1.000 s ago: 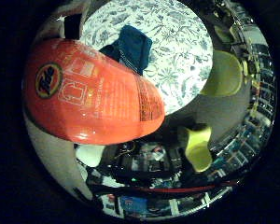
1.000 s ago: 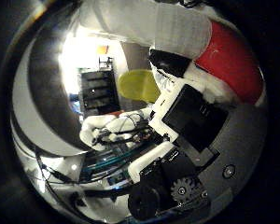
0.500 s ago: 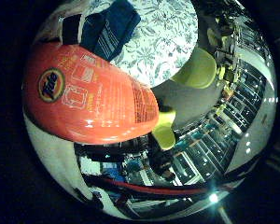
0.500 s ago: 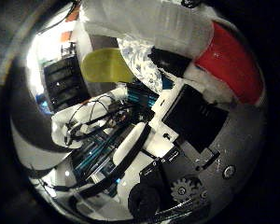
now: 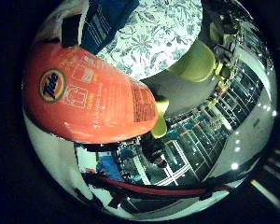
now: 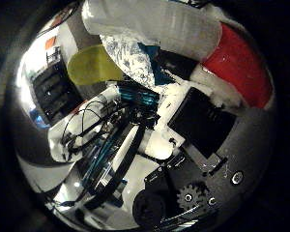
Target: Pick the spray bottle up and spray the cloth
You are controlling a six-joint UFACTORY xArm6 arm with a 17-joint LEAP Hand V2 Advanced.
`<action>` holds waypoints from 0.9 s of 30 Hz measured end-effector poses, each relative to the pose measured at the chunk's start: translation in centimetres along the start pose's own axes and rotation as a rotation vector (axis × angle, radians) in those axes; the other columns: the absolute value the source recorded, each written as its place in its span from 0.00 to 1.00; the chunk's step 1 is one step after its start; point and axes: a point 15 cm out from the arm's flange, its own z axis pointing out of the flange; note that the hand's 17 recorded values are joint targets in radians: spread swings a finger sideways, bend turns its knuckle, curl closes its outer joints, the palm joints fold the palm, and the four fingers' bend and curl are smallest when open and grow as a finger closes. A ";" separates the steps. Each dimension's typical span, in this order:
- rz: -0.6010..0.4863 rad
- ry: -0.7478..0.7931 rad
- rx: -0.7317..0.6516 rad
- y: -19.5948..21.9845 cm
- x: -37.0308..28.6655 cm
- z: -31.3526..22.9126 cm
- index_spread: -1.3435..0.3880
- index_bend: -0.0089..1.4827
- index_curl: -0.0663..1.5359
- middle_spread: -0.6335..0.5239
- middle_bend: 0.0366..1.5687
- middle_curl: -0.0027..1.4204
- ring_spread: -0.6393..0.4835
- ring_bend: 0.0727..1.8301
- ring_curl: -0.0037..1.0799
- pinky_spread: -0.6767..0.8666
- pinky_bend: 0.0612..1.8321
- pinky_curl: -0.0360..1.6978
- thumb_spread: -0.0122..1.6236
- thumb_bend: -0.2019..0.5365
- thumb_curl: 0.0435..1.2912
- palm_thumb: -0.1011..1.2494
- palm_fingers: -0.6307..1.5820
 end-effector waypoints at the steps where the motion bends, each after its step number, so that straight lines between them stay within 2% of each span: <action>1: 0.000 -0.002 -0.020 -0.2 -0.1 0.7 0.67 0.79 0.49 0.49 0.86 0.40 0.43 0.79 0.54 0.30 0.55 0.71 0.56 0.25 0.63 0.84 0.83; 10: 0.022 0.044 -0.074 -1.4 0.3 3.1 0.67 0.78 0.49 0.48 0.86 0.41 0.43 0.79 0.54 0.30 0.55 0.71 0.56 0.25 0.63 0.84 0.83; 21: 0.006 0.043 -0.052 -1.8 0.1 2.8 0.67 0.78 0.49 0.48 0.86 0.41 0.43 0.79 0.54 0.30 0.55 0.72 0.57 0.25 0.63 0.84 0.83; 27: -0.025 -0.013 0.022 -2.0 -1.8 1.1 0.67 0.78 0.49 0.48 0.86 0.40 0.43 0.79 0.54 0.30 0.55 0.71 0.58 0.25 0.62 0.84 0.83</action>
